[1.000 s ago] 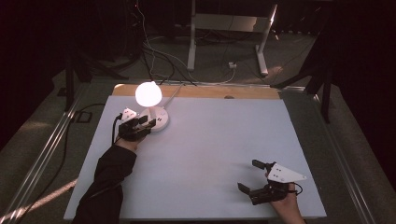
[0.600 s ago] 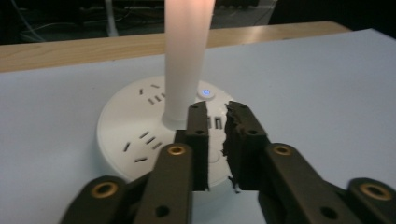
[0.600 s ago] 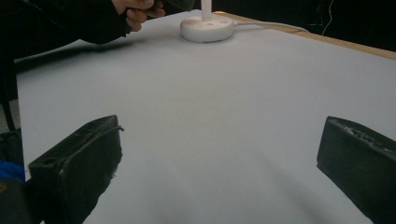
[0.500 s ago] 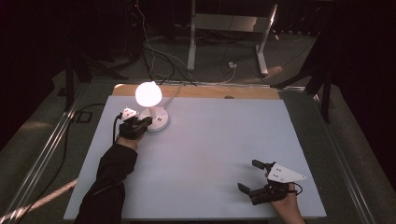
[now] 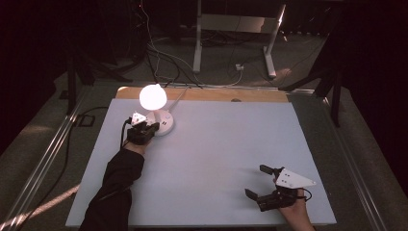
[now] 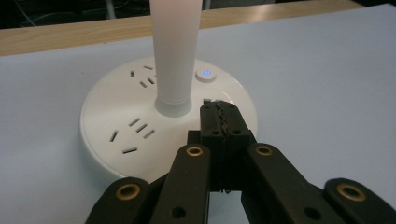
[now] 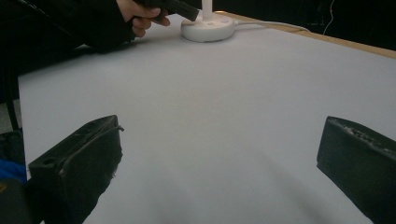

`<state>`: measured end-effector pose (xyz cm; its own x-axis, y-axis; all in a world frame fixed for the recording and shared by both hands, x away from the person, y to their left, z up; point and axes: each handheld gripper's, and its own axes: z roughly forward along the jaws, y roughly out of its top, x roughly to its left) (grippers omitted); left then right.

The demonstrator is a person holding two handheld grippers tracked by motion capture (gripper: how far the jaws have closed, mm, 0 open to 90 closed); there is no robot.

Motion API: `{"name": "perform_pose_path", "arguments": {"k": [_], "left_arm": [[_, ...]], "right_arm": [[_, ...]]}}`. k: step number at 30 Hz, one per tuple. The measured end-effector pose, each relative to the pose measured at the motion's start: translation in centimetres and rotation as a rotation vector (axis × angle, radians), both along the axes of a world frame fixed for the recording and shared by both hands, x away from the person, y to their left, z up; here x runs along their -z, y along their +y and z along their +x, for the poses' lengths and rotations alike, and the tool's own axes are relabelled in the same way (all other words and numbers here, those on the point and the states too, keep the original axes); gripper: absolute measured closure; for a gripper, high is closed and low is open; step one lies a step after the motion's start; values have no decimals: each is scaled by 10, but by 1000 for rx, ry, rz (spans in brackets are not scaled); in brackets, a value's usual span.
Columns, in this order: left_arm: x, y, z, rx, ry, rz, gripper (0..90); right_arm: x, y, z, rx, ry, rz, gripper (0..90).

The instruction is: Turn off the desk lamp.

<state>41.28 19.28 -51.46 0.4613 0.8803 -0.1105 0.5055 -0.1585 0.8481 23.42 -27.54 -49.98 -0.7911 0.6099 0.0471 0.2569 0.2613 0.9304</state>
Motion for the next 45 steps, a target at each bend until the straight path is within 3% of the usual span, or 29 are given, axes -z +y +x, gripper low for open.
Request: {"name": "perform_pose_path", "arguments": {"k": [23,24,28,32,35,36,39,42,45], "left_arm": [[3,1,5,-2,29,-4,900],[4,1,6,-29,27,8,900],[5,2,6,-20,19,4,900],[2,-2,5,-19,14,59,900],[1,-2,5,-19,20,64,900],[1,-4,4,-16,9,93,900],[0,-7,4,-18,-1,124,900],[0,-12,0,-18,-29,196,900],[-1,-13,1,-17,-28,207,900]], "right_arm": [[0,0,0,0,0,-2,0],[0,0,0,0,-1,-3,0],[0,1,-1,-1,1,-6,0],[0,0,0,1,0,-3,0],[0,0,0,1,0,-5,0],[0,0,0,1,0,-4,0],[0,0,0,0,1,-6,0],[0,0,0,1,1,-5,0],[0,1,0,1,2,-7,0]]}}
